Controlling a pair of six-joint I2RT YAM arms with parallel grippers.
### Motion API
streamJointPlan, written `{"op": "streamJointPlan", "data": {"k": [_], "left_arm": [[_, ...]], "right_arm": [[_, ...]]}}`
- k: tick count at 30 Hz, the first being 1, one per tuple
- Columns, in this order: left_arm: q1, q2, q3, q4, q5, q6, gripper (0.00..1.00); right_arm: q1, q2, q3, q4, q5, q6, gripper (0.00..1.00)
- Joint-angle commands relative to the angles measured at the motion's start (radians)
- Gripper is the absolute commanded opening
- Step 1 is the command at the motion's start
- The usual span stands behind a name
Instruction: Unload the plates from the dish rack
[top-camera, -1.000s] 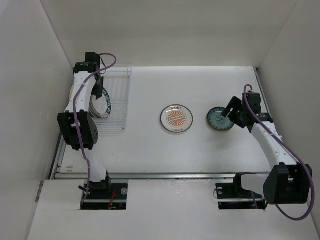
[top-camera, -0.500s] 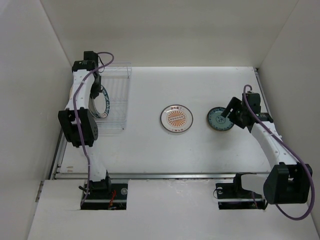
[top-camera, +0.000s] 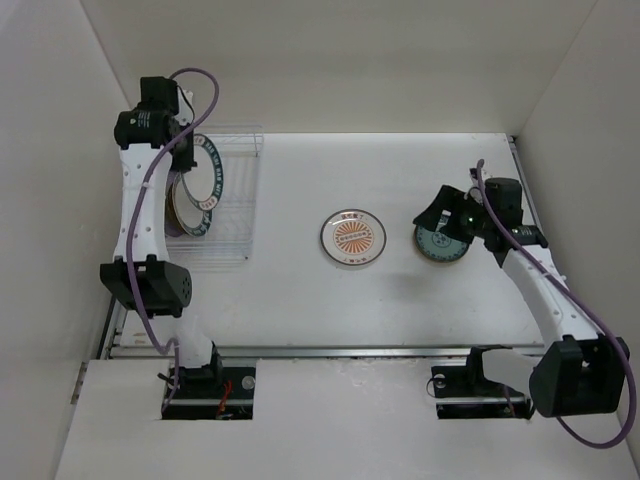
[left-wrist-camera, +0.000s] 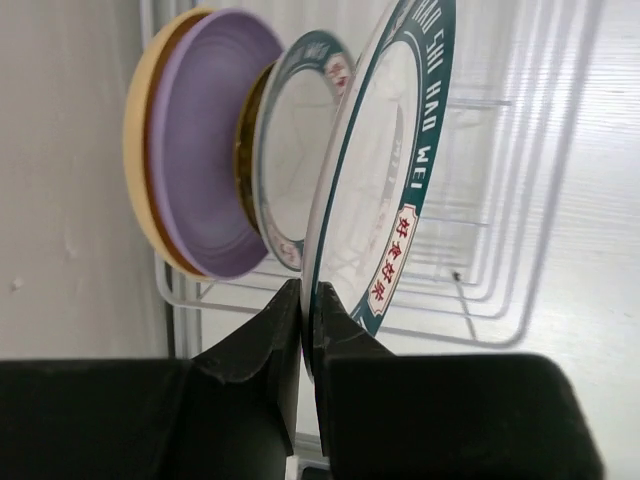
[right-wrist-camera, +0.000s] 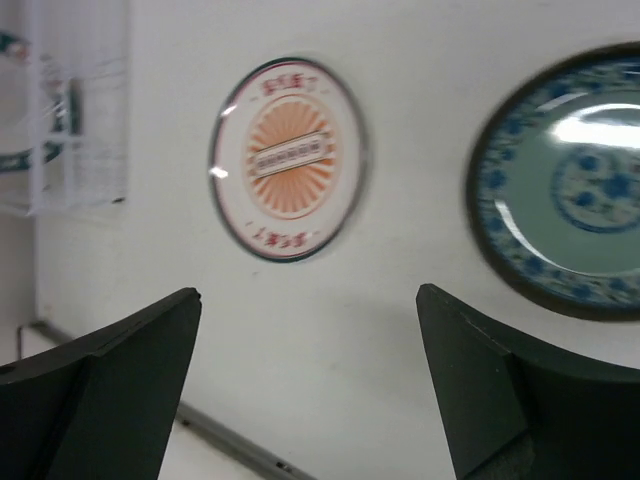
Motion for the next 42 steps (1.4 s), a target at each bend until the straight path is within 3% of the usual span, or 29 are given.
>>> {"op": "streamJointPlan", "data": {"k": [1, 5, 7, 9, 12, 21, 25, 30, 33, 34, 38, 39, 41, 42], "left_arm": [[-0.013, -0.07, 0.062, -0.039, 0.106, -0.004, 0.0], [-0.013, -0.11, 0.034, -0.058, 0.303, 0.049, 0.0], [-0.026, -0.11, -0.011, -0.087, 0.516, 0.088, 0.0], [-0.065, -0.08, -0.039, -0.156, 0.704, 0.154, 0.0], [-0.154, -0.049, -0.1, -0.237, 0.875, 0.294, 0.0], [-0.383, 0.023, -0.15, -0.224, 0.853, 0.323, 0.0], [-0.42, 0.041, -0.15, -0.213, 0.844, 0.323, 0.0], [-0.432, 0.051, -0.15, -0.204, 0.796, 0.301, 0.0], [-0.432, 0.051, -0.15, -0.175, 0.735, 0.269, 0.0], [-0.432, 0.051, -0.15, -0.165, 0.706, 0.254, 0.05], [-0.432, 0.06, -0.15, -0.13, 0.552, 0.208, 0.6], [-0.42, 0.06, -0.15, -0.121, 0.526, 0.191, 0.78], [-0.371, 0.06, -0.137, -0.087, 0.47, 0.153, 0.99], [-0.351, 0.048, -0.125, -0.073, 0.448, 0.107, 0.99]], "right_arm": [[0.046, -0.002, 0.043, 0.142, -0.26, -0.035, 0.95], [0.137, 0.007, 0.065, 0.206, -0.293, -0.012, 0.99], [0.198, 0.02, 0.065, 0.272, -0.303, 0.005, 0.99], [0.238, 0.055, 0.076, 0.307, -0.314, 0.019, 0.99], [0.309, 0.13, 0.106, 0.353, -0.314, 0.028, 0.99], [0.405, 0.376, 0.128, 0.542, -0.356, 0.075, 0.95], [0.405, 0.426, 0.105, 0.617, -0.414, 0.128, 0.65], [0.415, 0.417, 0.079, 0.686, -0.423, 0.186, 0.0], [0.415, 0.396, 0.054, 0.686, -0.411, 0.186, 0.0], [0.415, 0.396, 0.054, 0.686, -0.399, 0.195, 0.0], [0.402, 0.354, 0.036, 0.647, -0.341, 0.204, 0.0], [0.402, 0.342, 0.036, 0.602, -0.321, 0.204, 0.0], [0.361, 0.342, 0.036, 0.553, -0.247, 0.204, 0.0], [0.346, 0.333, 0.036, 0.51, -0.224, 0.215, 0.0]]}}
